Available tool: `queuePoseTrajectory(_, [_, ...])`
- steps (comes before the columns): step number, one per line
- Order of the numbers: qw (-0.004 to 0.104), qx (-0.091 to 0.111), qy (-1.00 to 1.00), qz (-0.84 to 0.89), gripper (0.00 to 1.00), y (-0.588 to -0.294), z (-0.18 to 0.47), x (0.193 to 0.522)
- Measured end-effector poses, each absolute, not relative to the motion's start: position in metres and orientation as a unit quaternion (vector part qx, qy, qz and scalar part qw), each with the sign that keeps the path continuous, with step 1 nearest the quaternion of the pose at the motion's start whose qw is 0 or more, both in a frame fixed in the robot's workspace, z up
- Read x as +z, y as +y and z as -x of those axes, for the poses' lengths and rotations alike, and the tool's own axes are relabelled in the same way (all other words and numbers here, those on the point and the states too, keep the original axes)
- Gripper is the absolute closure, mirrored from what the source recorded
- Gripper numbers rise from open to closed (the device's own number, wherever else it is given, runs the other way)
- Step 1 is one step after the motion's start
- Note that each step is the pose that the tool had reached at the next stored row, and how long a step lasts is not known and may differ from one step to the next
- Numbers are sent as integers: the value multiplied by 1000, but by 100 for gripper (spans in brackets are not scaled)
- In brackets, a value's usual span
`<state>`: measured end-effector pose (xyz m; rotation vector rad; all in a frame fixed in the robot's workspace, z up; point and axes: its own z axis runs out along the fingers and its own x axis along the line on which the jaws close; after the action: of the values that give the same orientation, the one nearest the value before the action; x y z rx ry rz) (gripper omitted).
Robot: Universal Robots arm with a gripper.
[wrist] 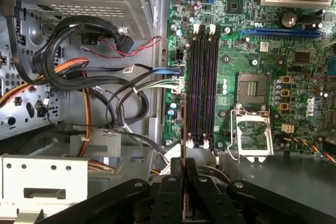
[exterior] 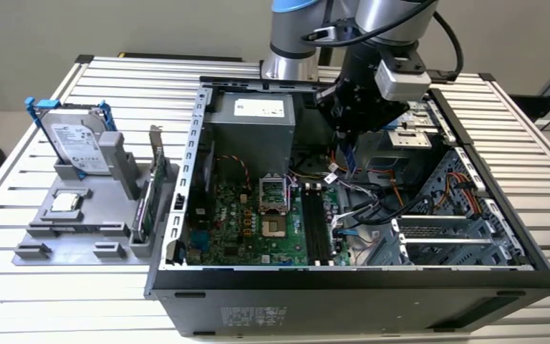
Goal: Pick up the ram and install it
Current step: 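Insert the ram into the slot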
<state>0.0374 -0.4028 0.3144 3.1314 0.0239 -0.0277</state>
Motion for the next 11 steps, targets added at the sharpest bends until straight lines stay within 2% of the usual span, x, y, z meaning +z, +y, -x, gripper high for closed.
queuePoseTrajectory(11, [5,-9,7,-1000,100,-416,-37,313])
